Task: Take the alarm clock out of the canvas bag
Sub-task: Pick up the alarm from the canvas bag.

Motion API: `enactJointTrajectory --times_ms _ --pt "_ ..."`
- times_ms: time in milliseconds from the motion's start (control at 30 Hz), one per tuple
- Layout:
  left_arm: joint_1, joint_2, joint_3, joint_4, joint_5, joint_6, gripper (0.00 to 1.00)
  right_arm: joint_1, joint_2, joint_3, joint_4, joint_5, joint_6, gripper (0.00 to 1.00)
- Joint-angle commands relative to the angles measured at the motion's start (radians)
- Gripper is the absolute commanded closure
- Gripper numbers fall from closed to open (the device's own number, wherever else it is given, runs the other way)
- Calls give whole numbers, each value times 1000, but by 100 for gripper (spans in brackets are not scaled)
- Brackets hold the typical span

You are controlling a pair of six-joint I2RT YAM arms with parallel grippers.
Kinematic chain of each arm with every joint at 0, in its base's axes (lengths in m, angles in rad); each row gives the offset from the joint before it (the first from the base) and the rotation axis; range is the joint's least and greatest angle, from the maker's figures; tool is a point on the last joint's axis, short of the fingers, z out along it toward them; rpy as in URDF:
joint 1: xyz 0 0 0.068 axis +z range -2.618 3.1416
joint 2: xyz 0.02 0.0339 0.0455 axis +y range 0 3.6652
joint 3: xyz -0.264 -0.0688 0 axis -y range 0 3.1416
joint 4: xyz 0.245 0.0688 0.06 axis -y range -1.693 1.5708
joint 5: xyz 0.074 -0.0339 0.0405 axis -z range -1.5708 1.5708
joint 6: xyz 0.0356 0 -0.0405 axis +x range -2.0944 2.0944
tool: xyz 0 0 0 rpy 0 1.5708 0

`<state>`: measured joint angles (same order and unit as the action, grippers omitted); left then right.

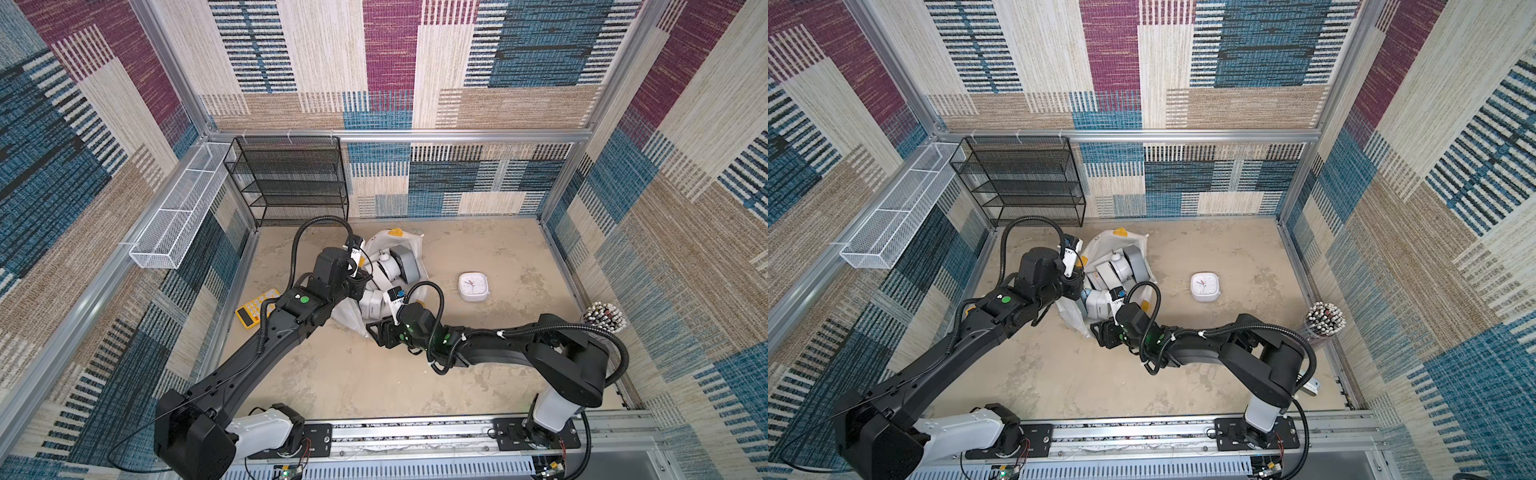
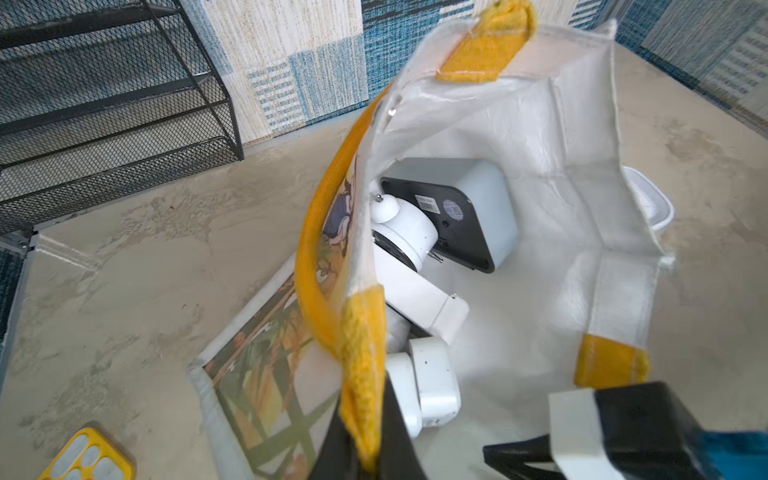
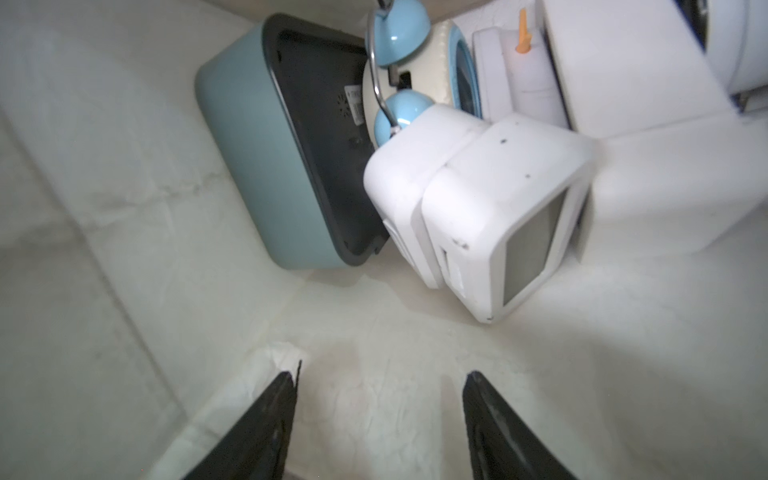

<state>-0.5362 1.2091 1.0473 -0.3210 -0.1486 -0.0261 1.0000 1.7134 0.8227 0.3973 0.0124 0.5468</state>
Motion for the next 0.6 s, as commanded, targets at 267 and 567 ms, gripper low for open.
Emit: enactJointTrajectory --times_ms 267,567 --pt "-41 -158 -180 157 69 -33 100 8 -22 14 11 135 -47 22" --pt "-52 -192 -215 140 64 -41 100 8 -4 85 -99 219 -81 10"
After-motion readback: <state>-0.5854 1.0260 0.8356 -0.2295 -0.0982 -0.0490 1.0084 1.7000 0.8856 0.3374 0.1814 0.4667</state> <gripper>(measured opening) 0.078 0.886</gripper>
